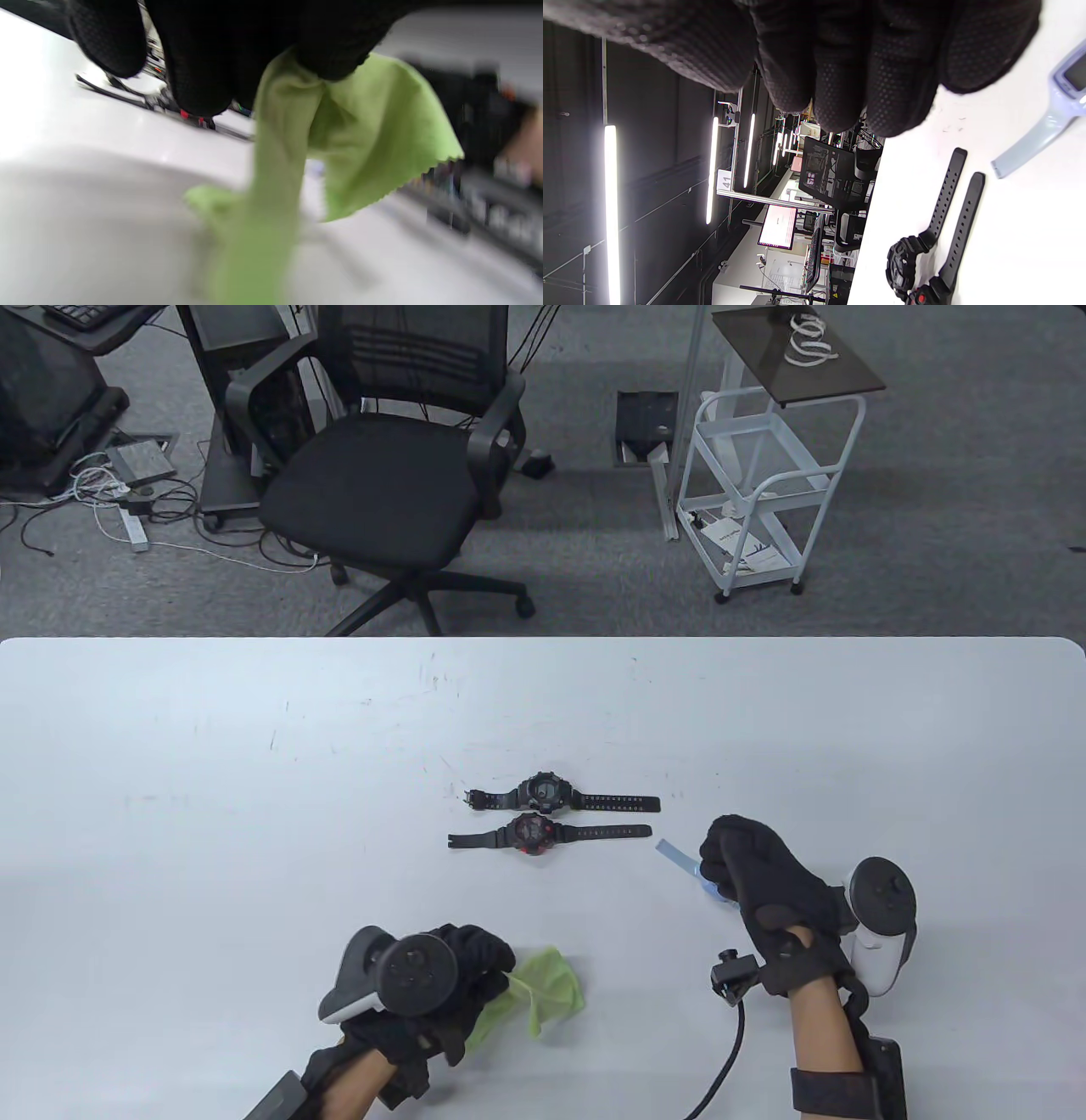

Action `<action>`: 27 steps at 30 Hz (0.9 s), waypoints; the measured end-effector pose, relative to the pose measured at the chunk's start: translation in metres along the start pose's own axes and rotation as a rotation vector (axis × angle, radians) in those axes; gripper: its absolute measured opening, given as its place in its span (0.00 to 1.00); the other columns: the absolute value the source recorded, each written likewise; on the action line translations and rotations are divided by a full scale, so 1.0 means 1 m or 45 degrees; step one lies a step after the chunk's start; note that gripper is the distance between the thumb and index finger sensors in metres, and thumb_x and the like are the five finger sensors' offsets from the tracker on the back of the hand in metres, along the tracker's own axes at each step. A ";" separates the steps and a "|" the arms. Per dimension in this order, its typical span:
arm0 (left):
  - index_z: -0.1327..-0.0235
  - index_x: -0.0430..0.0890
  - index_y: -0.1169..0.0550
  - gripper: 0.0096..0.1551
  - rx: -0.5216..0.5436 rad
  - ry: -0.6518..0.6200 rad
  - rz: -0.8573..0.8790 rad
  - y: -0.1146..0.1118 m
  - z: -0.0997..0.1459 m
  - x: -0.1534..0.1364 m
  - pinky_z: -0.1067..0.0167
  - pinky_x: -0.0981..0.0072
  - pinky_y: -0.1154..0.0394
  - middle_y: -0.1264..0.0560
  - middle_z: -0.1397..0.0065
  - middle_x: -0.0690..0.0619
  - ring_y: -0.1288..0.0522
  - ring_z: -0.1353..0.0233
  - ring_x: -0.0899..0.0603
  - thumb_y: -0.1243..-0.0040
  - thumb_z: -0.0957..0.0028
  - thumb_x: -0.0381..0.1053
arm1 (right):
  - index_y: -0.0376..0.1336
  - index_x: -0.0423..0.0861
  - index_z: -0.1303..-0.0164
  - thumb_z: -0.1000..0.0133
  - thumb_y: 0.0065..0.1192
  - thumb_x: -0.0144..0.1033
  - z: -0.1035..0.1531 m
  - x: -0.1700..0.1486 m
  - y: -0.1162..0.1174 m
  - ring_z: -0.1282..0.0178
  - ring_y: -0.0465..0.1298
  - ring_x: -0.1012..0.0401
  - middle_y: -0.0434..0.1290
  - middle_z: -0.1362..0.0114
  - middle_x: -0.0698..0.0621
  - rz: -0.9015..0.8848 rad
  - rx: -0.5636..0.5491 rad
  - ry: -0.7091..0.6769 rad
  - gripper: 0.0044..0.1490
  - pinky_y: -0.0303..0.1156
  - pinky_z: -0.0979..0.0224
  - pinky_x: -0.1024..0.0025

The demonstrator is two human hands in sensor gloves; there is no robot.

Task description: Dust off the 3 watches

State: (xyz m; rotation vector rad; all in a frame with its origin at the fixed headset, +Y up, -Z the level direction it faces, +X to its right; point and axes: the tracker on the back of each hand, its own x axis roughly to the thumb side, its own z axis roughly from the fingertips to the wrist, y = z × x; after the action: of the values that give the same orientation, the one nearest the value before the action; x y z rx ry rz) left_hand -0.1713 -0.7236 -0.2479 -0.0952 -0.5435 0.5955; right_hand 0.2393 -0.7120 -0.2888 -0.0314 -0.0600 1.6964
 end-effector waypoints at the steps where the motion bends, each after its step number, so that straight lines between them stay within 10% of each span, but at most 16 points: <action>1: 0.41 0.42 0.21 0.25 0.081 0.036 0.133 0.009 0.004 -0.007 0.34 0.28 0.29 0.21 0.32 0.43 0.19 0.34 0.34 0.39 0.47 0.51 | 0.69 0.41 0.29 0.39 0.62 0.51 0.000 0.000 0.000 0.39 0.79 0.42 0.76 0.32 0.39 0.000 0.002 0.001 0.35 0.71 0.38 0.37; 6: 0.42 0.39 0.21 0.26 0.374 0.252 0.705 0.026 0.018 -0.040 0.37 0.28 0.28 0.21 0.32 0.40 0.19 0.35 0.32 0.40 0.46 0.53 | 0.69 0.40 0.29 0.39 0.62 0.51 0.000 -0.001 0.000 0.39 0.79 0.42 0.76 0.32 0.39 0.006 0.001 -0.002 0.35 0.71 0.38 0.37; 13: 0.41 0.39 0.22 0.26 0.309 0.364 1.070 0.015 0.019 -0.054 0.39 0.28 0.26 0.22 0.33 0.39 0.17 0.37 0.32 0.44 0.44 0.55 | 0.68 0.40 0.29 0.40 0.64 0.50 -0.002 0.004 0.005 0.37 0.78 0.41 0.75 0.31 0.38 0.201 -0.028 -0.038 0.35 0.70 0.37 0.36; 27: 0.45 0.39 0.22 0.26 0.220 0.426 1.160 0.011 0.019 -0.052 0.41 0.32 0.24 0.20 0.37 0.41 0.15 0.41 0.36 0.44 0.43 0.58 | 0.62 0.45 0.19 0.44 0.72 0.51 -0.054 -0.012 0.079 0.22 0.66 0.37 0.68 0.20 0.40 1.667 0.055 0.216 0.44 0.60 0.26 0.32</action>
State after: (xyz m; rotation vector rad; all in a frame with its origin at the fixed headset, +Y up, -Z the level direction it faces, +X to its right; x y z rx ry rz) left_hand -0.2225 -0.7448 -0.2576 -0.2788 -0.0903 1.4789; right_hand 0.1651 -0.7326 -0.3475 -0.2198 0.1642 2.9928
